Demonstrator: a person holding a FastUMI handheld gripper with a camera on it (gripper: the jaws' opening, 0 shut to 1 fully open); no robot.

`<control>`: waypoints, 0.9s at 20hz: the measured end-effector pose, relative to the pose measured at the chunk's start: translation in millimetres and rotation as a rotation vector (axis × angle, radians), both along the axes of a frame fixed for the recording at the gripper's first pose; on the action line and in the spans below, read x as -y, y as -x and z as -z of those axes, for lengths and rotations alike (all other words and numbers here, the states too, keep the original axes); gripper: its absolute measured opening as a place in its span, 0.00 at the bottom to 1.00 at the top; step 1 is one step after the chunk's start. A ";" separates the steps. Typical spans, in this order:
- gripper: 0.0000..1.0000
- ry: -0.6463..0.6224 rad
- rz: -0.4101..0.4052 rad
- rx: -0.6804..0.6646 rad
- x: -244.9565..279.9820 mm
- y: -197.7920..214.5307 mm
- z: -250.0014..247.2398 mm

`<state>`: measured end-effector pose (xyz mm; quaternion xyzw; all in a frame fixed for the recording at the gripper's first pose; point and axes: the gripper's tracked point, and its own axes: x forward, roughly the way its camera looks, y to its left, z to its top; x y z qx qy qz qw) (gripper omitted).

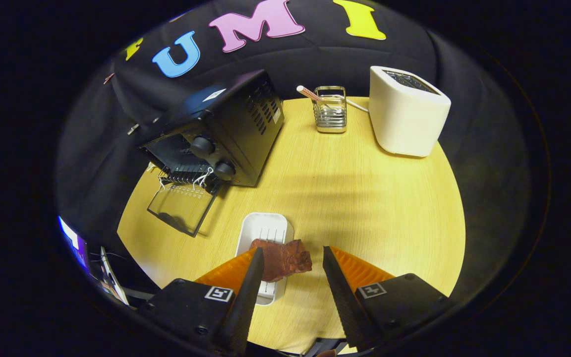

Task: Open the toaster oven, put the food inside, and close the toaster oven door.

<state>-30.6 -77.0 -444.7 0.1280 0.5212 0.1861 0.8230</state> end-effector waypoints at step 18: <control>0.13 -0.132 0.099 0.014 9.1 -4.2 -31.5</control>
